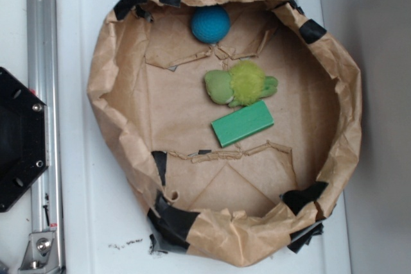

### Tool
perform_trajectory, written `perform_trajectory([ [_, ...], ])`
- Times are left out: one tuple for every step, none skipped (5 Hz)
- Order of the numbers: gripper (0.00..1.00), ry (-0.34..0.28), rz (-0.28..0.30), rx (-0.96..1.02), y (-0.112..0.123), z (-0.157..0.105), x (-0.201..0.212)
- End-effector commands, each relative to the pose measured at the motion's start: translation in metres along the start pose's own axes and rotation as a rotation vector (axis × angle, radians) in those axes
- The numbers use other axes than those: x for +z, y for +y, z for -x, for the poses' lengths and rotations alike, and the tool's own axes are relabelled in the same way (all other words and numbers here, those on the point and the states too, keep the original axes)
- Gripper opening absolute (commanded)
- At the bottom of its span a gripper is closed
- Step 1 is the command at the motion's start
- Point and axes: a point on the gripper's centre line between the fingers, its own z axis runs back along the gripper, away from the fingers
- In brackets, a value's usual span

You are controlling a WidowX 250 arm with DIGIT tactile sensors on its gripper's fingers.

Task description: Grab the blue ball.

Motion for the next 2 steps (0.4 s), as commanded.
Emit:
perform_trajectory([
  [1.00, 0.000, 0.000, 0.000, 0.000, 0.000, 0.000],
  [1.00, 0.053, 0.004, -0.207, 0.033, -0.045, -0.045],
])
